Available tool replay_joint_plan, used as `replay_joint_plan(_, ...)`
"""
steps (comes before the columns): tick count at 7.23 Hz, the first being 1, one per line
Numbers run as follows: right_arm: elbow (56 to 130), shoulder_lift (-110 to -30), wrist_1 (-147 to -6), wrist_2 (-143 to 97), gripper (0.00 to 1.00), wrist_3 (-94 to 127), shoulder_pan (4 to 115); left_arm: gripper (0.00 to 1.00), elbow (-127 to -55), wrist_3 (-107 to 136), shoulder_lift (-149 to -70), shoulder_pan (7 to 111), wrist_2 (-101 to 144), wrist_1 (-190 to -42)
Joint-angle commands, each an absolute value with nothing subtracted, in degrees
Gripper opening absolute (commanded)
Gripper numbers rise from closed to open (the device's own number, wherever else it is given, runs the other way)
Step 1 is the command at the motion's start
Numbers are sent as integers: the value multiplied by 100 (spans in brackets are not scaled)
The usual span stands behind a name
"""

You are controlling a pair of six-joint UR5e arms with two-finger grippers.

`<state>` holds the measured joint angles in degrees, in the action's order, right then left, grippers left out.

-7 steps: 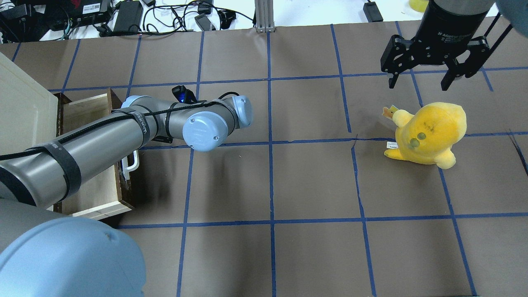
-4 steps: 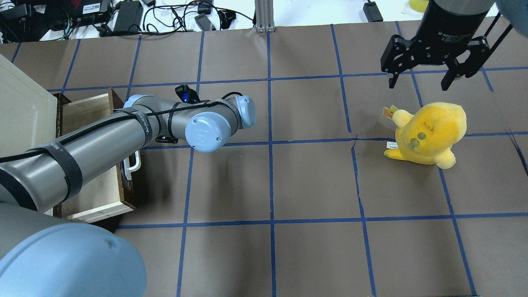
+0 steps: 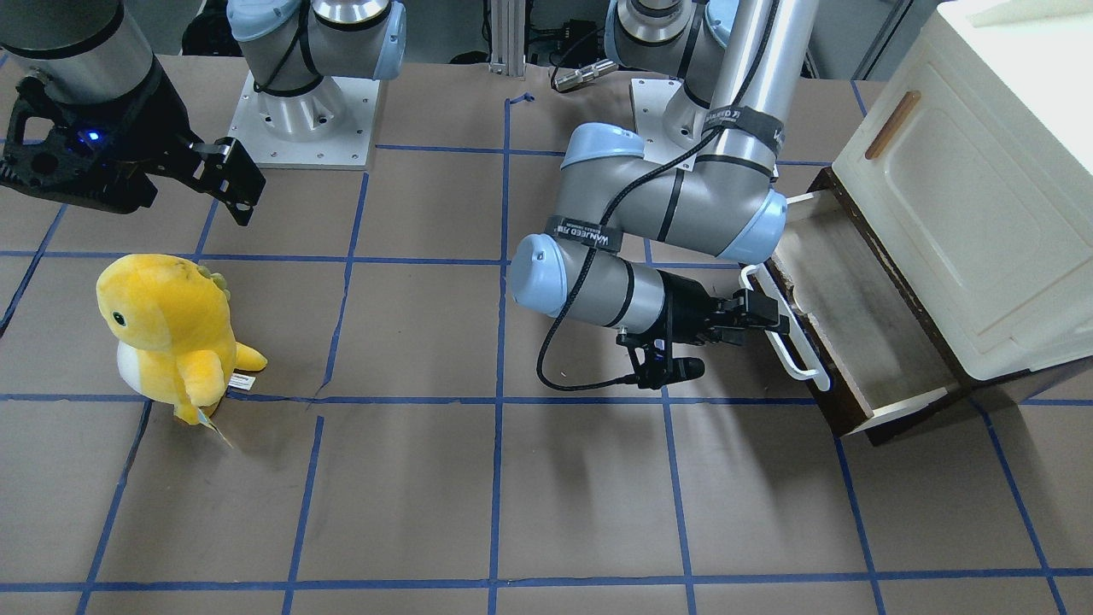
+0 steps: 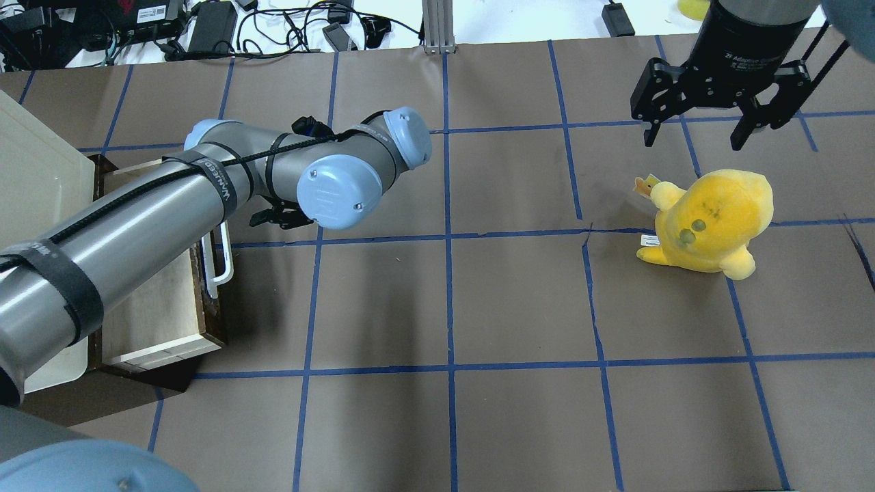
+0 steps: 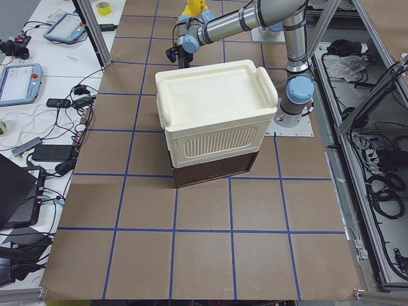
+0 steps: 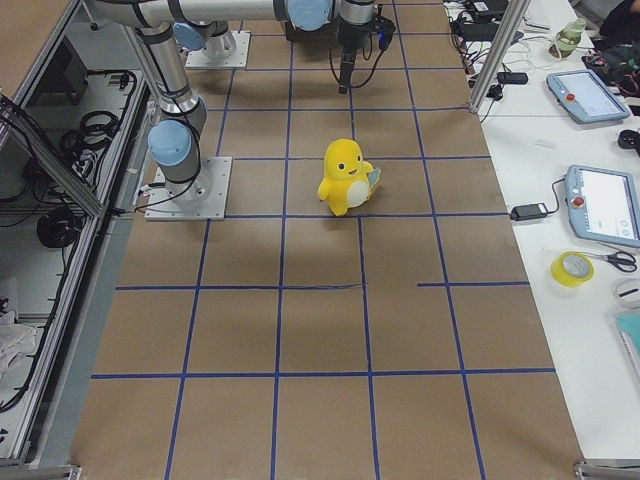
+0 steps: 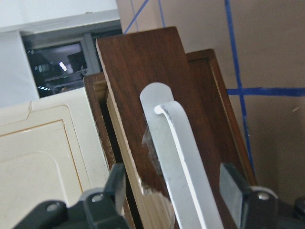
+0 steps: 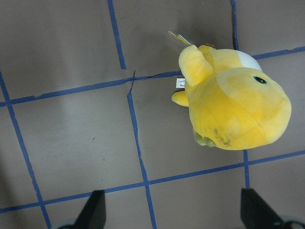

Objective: Pull drawer sideways
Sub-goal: 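Open the left gripper and lift it away from the drawer handle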

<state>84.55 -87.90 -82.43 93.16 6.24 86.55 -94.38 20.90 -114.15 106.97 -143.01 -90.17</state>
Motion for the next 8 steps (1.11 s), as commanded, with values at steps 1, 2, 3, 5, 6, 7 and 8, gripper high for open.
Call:
replay_joint_plan(1,8455,-8789,-8244,9316,100,624,8657,74,-8940,918,-10770,10609,-12147,-8685)
replay_joint_plan(2,8455,-8789,-8244,9316,100,624,8657,74,-8895,505,-10392,10530,-11642,-8623)
replay_joint_plan(3,8455,-8789,-8244,9316,100,624,8657,74,-8886,257,-9988,10329,-11150,-8639)
replay_joint_plan(5,8455,-8789,-8244,9316,100,624,8657,74,-8974,106,-9372,9698,-9886,-8692)
replay_joint_plan(6,8455,-8789,-8244,9316,100,624,8657,78,-8974,10,-9152,9416,-9357,-8701)
replay_joint_plan(7,8455,-8789,-8244,9316,100,624,8657,81,-8974,-35,-8958,9335,-9125,-8710)
replay_joint_plan(8,8455,-8789,-8244,9316,100,624,8657,81,-8956,-44,-8799,9325,-9053,-8867)
